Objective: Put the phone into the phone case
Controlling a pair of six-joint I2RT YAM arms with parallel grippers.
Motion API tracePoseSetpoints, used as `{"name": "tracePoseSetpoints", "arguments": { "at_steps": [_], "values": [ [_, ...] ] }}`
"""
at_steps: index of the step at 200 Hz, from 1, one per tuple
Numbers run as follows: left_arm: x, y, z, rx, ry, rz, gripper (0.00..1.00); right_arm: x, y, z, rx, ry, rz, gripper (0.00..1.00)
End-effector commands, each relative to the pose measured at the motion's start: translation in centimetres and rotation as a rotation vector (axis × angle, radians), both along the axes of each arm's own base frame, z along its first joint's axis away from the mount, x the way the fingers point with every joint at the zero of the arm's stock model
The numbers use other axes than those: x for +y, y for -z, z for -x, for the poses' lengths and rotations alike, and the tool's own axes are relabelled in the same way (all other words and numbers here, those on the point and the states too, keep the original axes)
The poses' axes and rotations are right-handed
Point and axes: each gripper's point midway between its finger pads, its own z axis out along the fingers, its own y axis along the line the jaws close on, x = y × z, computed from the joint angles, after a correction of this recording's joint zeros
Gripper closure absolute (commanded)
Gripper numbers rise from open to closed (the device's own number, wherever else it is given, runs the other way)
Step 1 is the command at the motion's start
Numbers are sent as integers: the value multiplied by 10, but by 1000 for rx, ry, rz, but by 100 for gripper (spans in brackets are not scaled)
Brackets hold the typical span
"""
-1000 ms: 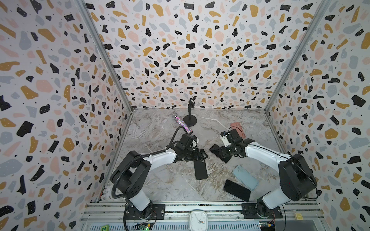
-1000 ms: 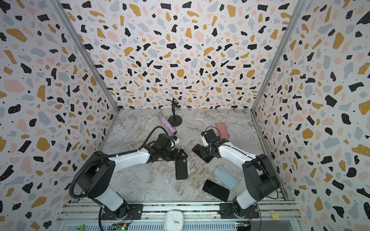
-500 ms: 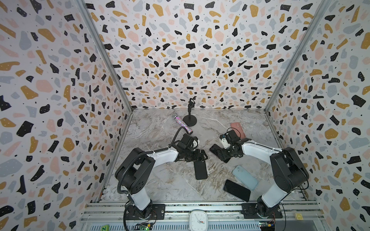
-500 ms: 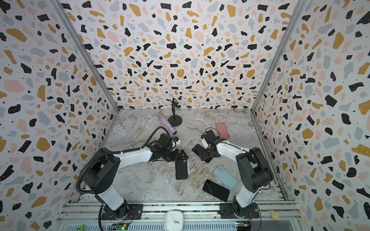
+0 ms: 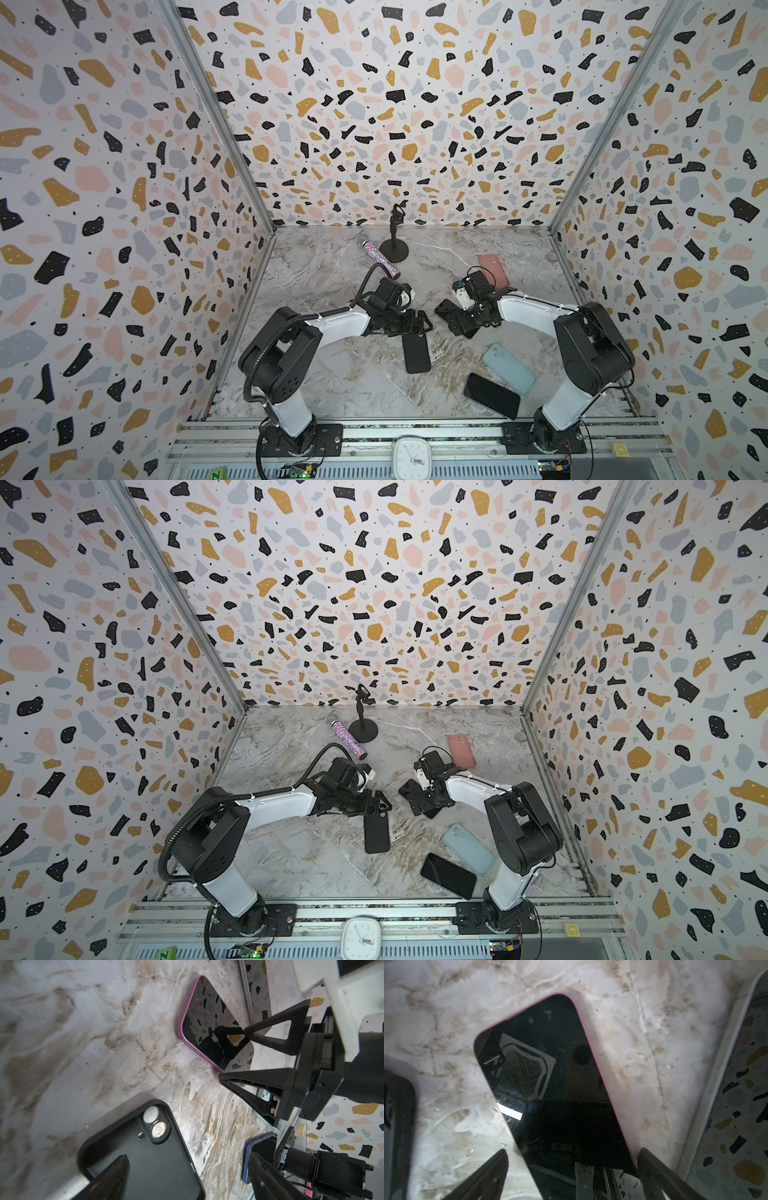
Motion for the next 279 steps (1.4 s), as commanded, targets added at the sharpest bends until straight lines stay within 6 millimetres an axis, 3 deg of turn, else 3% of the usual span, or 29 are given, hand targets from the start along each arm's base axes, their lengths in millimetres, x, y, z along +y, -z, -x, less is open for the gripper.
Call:
{"name": "tracePoseSetpoints", "arguments": {
  "at_steps": [1, 39, 86, 180, 211, 246, 279],
  "values": [
    [-1, -9, 0, -13, 2, 34, 10, 3, 2, 9, 18, -3, 20, 4],
    [1, -11, 1, -20, -6, 39, 10, 10, -1, 18, 20, -9, 17, 6],
    [3, -15, 3, -24, -15, 48, 10, -5, 0, 12, -4, 48, 87, 12],
    [0, -23, -3, -35, -21, 55, 10, -1, 17, 19, 26, 53, 111, 18],
    [-3, -29, -16, -52, -27, 43, 10, 1, 19, 18, 29, 54, 100, 26],
    [0, -33, -45, -66, -76, 42, 11, 6, 18, 17, 29, 47, 77, 30],
    [-13, -32, -66, -57, -85, 63, 13, 14, 13, 18, 26, 42, 17, 32]
  ]
}}
